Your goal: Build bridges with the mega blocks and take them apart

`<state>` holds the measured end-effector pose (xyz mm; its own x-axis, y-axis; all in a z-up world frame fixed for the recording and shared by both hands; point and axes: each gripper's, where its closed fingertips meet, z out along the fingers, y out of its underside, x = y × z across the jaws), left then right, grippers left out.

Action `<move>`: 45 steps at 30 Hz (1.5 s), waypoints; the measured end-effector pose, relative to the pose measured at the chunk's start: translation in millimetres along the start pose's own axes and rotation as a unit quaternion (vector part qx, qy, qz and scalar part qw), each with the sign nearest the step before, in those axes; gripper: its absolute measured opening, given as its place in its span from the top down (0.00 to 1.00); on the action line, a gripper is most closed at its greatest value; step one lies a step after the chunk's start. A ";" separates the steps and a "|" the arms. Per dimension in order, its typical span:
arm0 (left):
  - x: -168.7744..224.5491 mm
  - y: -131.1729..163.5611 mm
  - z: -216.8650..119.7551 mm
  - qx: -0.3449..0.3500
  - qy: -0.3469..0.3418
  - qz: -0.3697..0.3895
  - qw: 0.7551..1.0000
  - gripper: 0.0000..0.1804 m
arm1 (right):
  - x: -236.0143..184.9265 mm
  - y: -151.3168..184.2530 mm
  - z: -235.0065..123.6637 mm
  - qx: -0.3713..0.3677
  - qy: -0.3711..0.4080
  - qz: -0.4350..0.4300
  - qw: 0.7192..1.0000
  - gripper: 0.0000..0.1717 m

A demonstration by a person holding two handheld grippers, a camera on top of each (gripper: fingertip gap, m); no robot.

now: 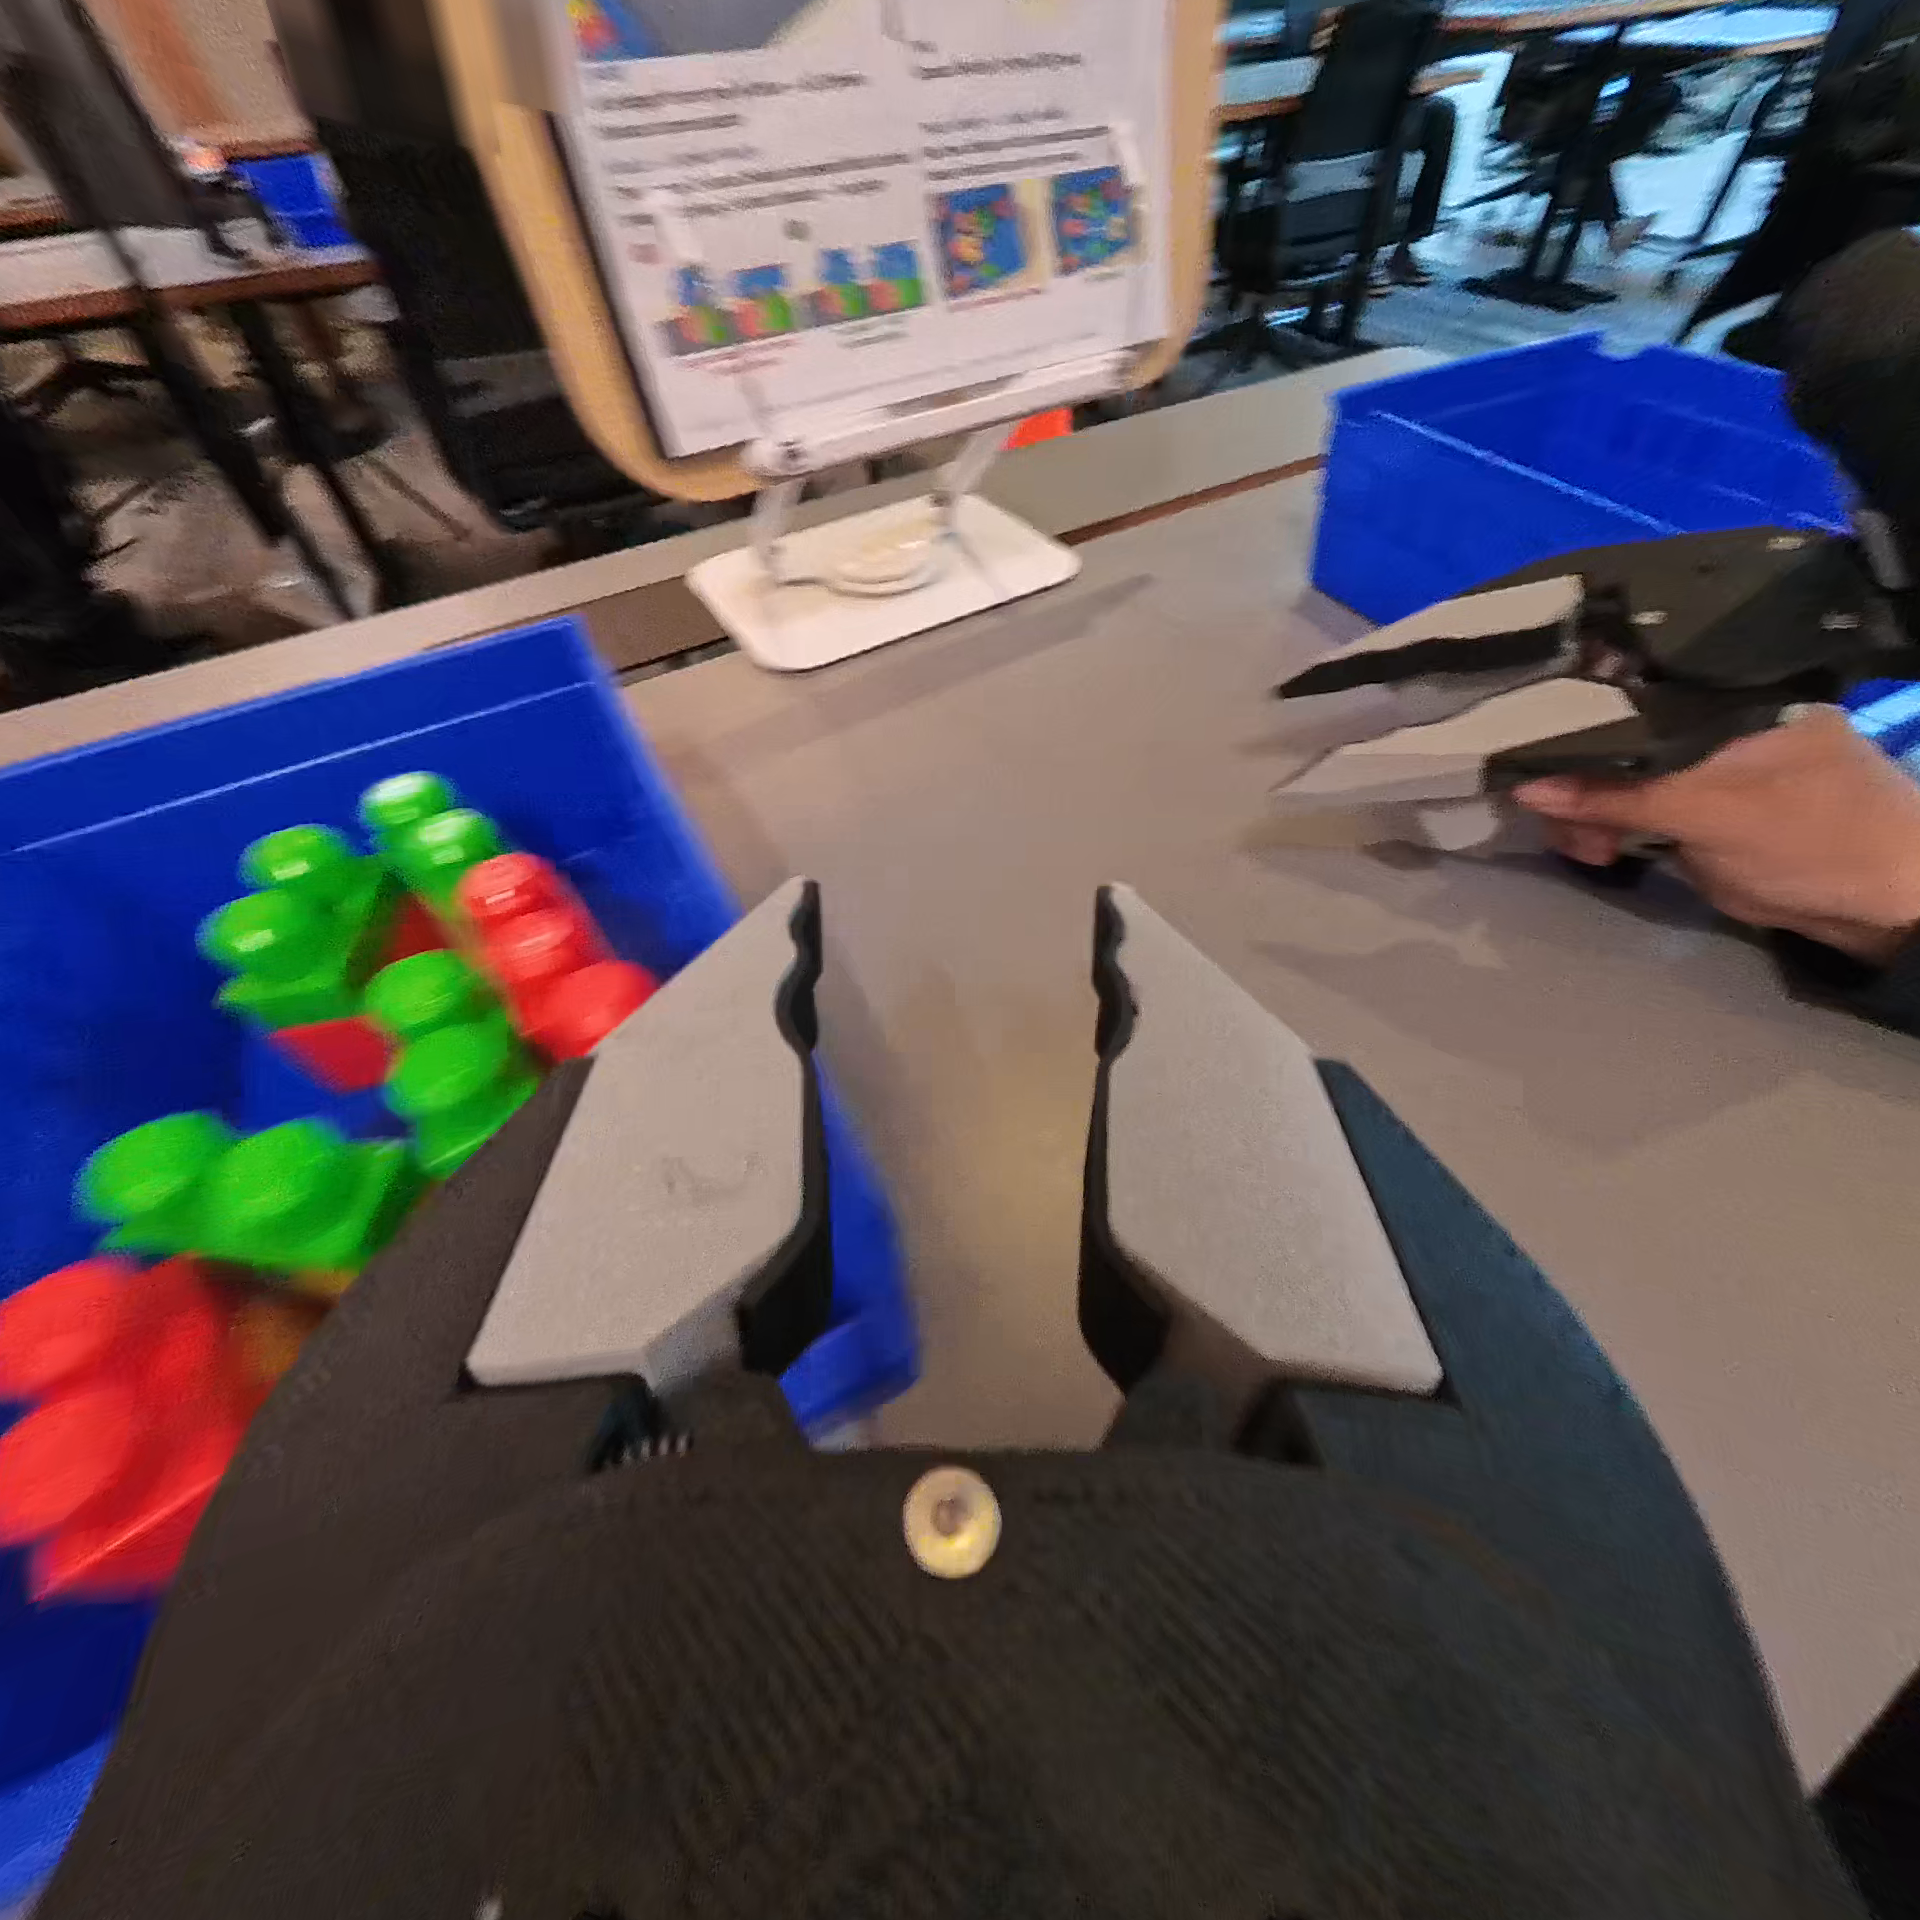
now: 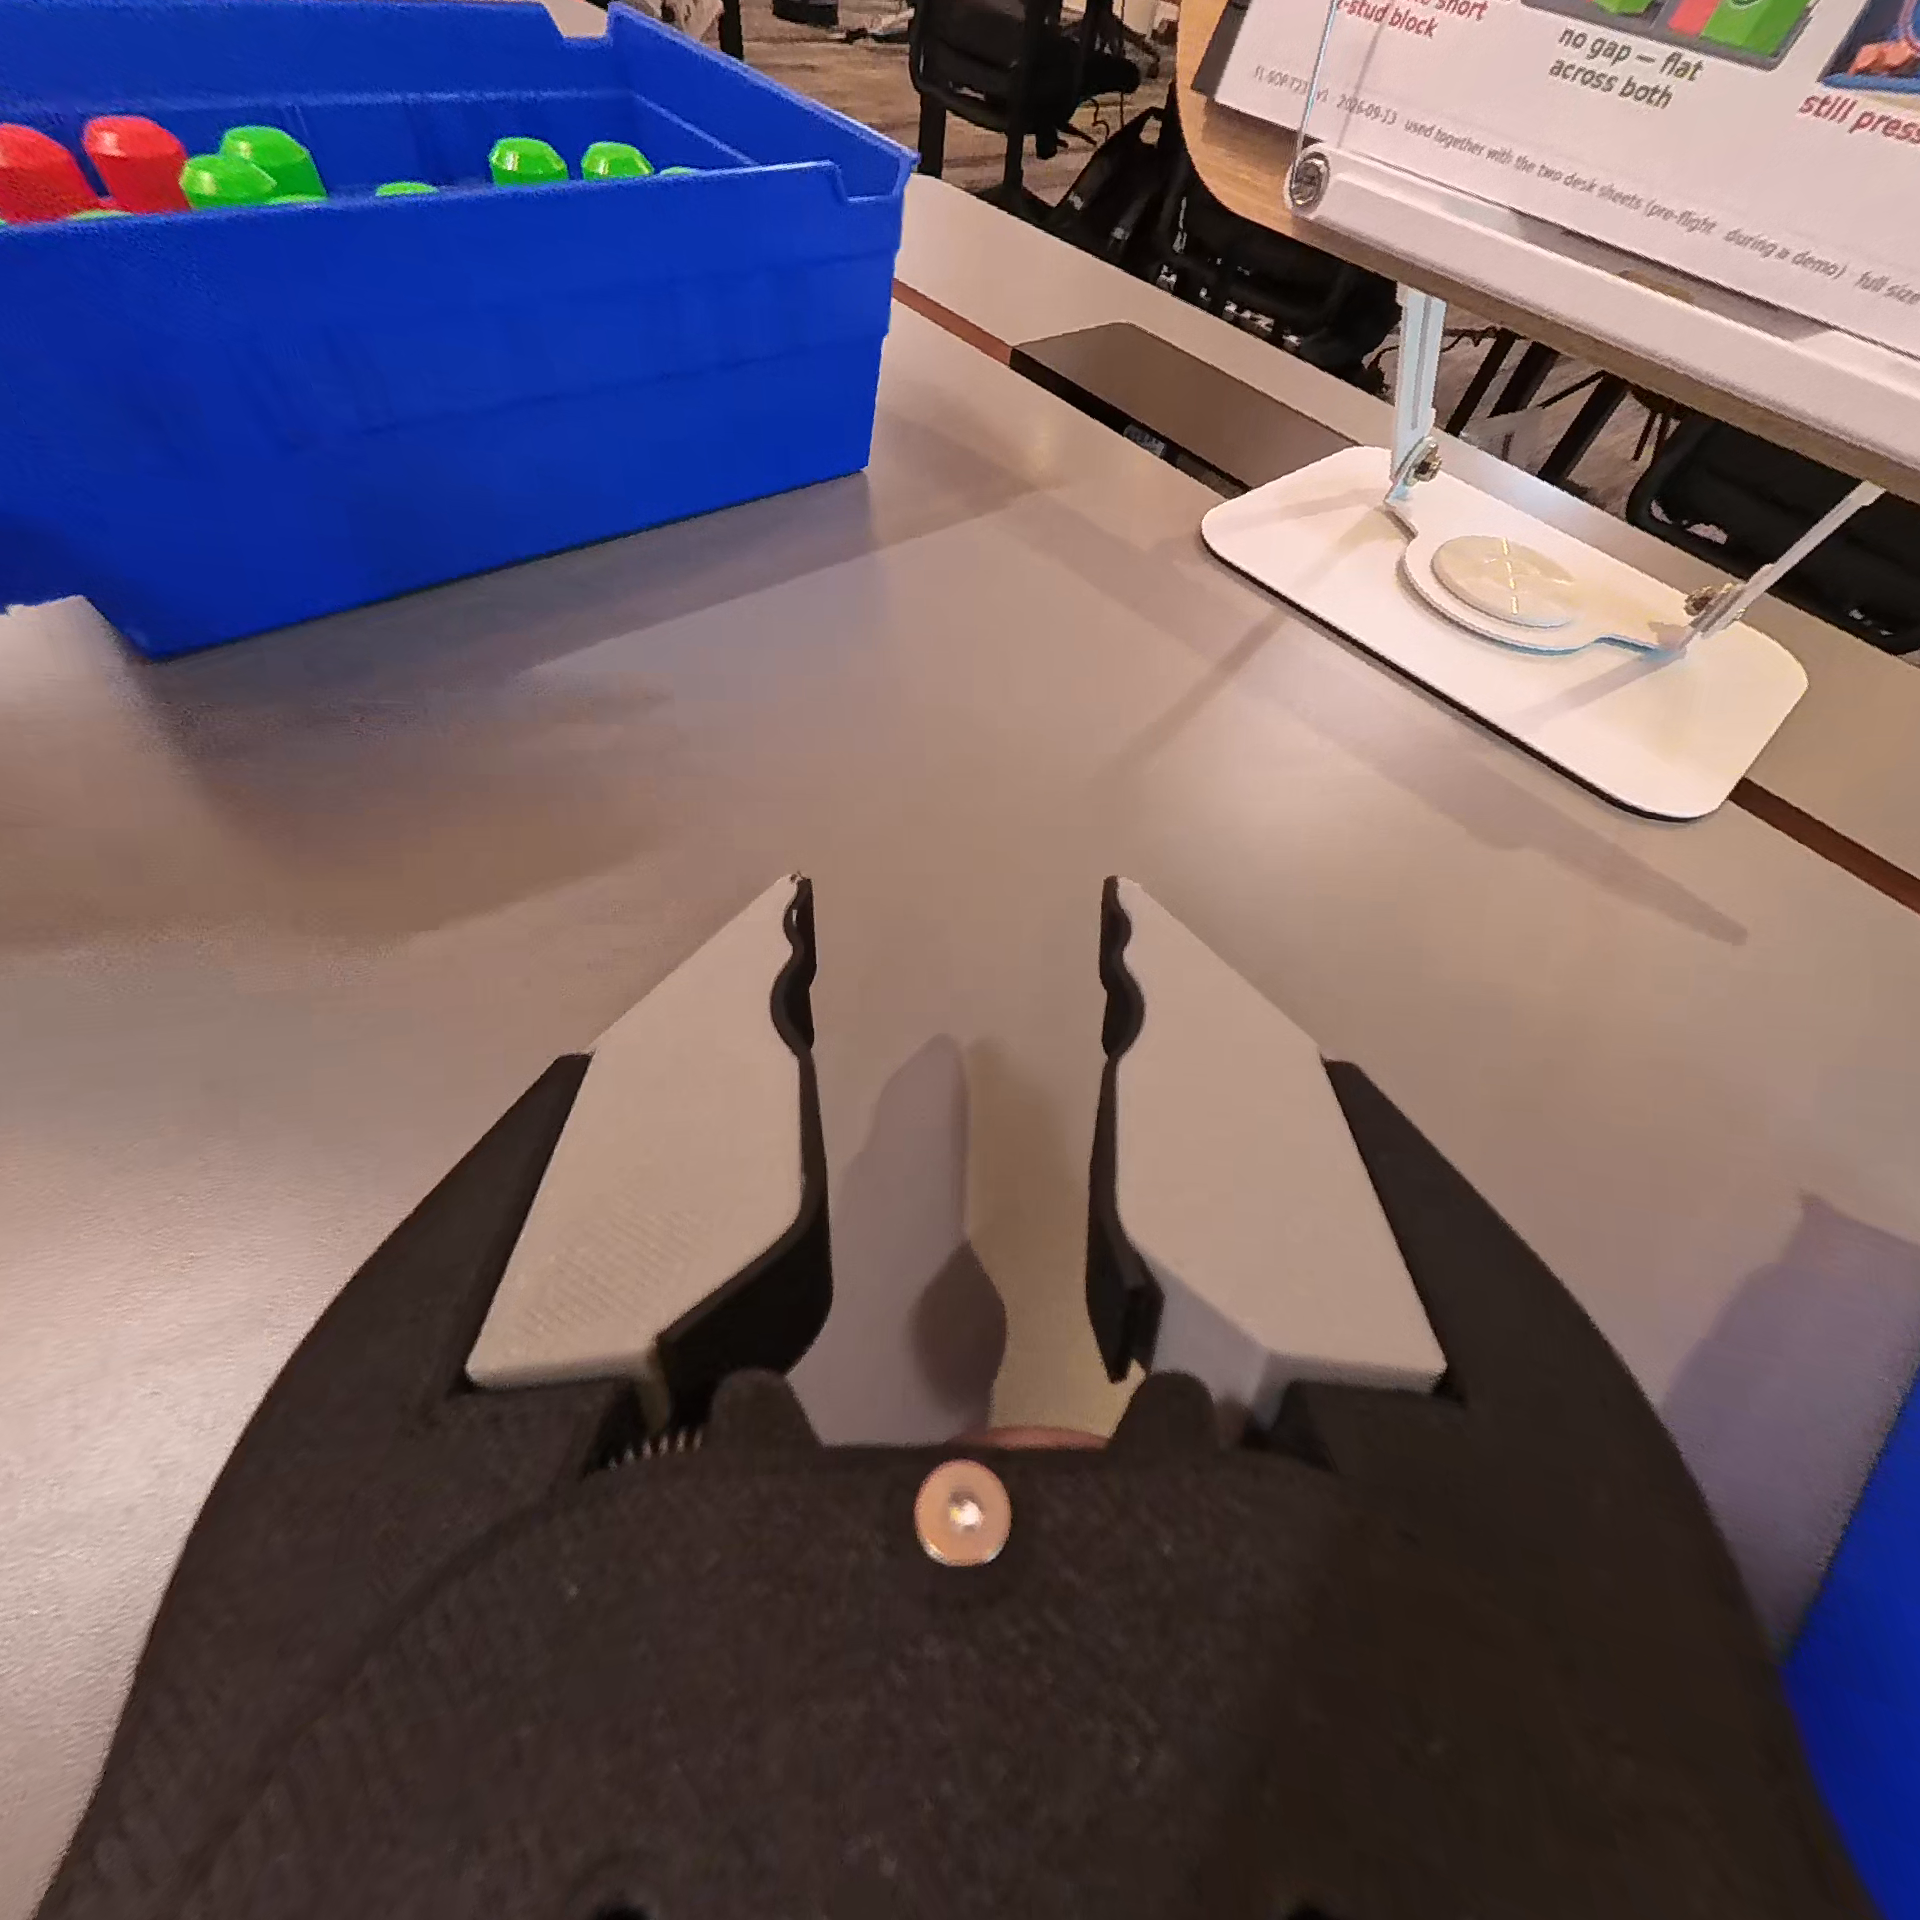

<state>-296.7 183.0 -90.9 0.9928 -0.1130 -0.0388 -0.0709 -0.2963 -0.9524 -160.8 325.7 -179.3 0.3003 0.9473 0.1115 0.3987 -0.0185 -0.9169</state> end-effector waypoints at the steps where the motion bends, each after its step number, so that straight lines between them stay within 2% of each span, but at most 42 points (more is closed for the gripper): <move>1: -18.9 2.1 -11.2 -0.015 -0.017 -0.005 1.000 0.69 | 0.2 -0.8 -0.5 0.002 0.002 -0.002 1.000 0.70; 4: -76.3 22.6 -32.6 -0.076 -0.071 -0.031 0.994 0.69 | 0.1 -4.3 -2.0 0.008 0.005 -0.005 1.000 0.70; 7: -108.4 45.9 -34.6 -0.112 -0.089 -0.047 0.989 0.69 | 0.0 -5.2 -2.7 0.011 0.006 -0.012 1.000 0.70; 11: -114.5 81.7 -23.9 -0.178 -0.078 -0.067 0.979 0.68 | 1.6 -3.6 -2.7 0.009 0.010 -0.017 1.000 0.70; 16: -112.4 116.0 -16.9 -0.261 -0.077 -0.050 0.961 0.68 | -0.7 -9.1 -4.2 0.019 0.003 -0.016 1.000 0.70; 18: -113.9 128.6 -15.7 -0.293 -0.080 -0.033 0.952 0.73 | -2.6 -10.9 -4.1 0.021 0.002 -0.023 1.000 0.70; 19: -116.6 129.6 -15.9 -0.299 -0.087 -0.012 0.950 0.80 | -3.6 -11.4 -3.8 0.021 0.002 -0.029 0.999 0.70; 21: -119.5 129.6 -16.9 -0.310 -0.099 -0.007 0.945 0.80 | -6.1 -11.2 -2.8 0.017 0.003 -0.044 0.999 0.70; 24: -120.9 120.1 -17.8 -0.290 -0.110 -0.023 0.950 0.80 | -11.1 -11.9 -3.2 0.015 0.004 -0.064 0.998 0.70; 28: -120.5 88.4 -26.1 -0.226 -0.127 -0.033 0.965 0.81 | -13.0 -16.8 -7.3 0.023 0.020 -0.097 0.995 0.70; 31: -102.3 58.8 -29.7 -0.197 -0.110 -0.004 0.974 0.81 | -10.8 -18.7 -9.2 0.026 0.035 -0.111 0.993 0.70; 34: -68.3 19.6 -20.0 -0.154 -0.081 0.045 0.984 0.81 | -7.5 -20.1 -11.4 0.032 0.033 -0.092 0.995 0.70; 37: -15.7 -9.5 5.2 -0.118 -0.008 0.084 0.989 0.81 | -1.6 -26.5 -17.1 0.053 0.022 -0.052 0.997 0.70; 40: 38.2 -20.0 38.3 -0.099 0.072 0.110 0.986 0.81 | 5.9 -40.6 -29.6 0.096 0.014 -0.009 0.995 0.71; 45: 90.8 2.0 106.6 -0.108 0.141 0.128 0.976 0.81 | 11.8 -48.0 -37.6 0.116 0.010 0.019 0.993 0.71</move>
<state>-196.5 273.3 -128.6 0.8763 -0.4566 -0.1536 -0.3617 -0.4131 -0.8357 -143.8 325.8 -119.6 0.3291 0.9408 0.0805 0.1764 0.0225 -0.9841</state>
